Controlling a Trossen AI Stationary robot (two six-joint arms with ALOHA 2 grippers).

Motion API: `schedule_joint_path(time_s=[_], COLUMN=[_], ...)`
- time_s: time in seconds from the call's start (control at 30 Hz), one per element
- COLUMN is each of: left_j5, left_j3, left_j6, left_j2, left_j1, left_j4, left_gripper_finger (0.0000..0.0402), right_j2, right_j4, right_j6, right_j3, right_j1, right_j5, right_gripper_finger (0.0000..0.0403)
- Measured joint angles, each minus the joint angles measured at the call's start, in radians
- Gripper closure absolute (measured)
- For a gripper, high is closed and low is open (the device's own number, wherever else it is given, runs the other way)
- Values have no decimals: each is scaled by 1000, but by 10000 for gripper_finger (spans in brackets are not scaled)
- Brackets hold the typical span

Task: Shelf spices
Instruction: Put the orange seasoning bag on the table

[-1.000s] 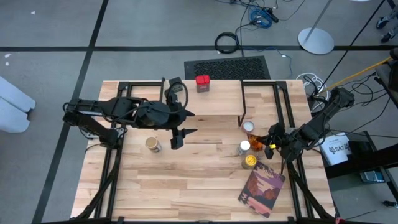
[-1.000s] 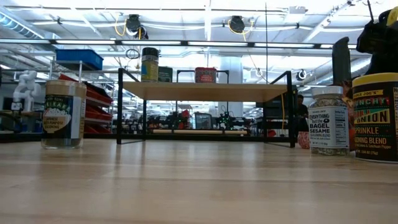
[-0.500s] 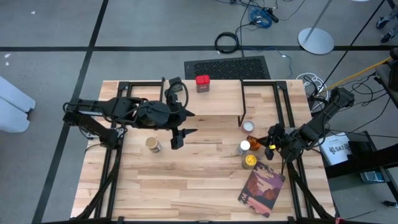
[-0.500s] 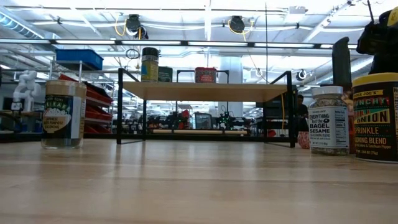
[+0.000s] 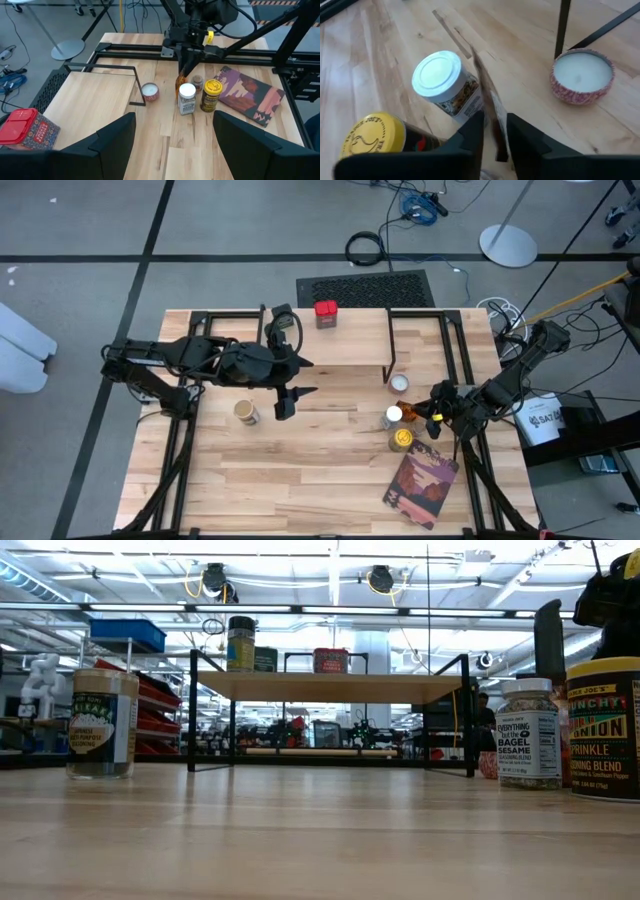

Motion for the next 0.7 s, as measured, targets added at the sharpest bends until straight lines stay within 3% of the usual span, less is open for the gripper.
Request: schedule_joint_path(time_s=[0.17,0.37,0.7], left_j5=[0,-4,-69], left_j3=[0,0,0], left_j6=[1,1,22], left_j2=[0,0,0], left_j1=[0,0,3], left_j4=[0,0,-2], left_gripper_finger=[125,125,125], right_j2=[0,0,8], right_j4=[9,-60,-170], right_j6=[-17,-102,-316], right_j3=[24,171,419], right_j1=[0,0,-10], right_j5=[-4,56,170], right_gripper_finger=[284,247,232])
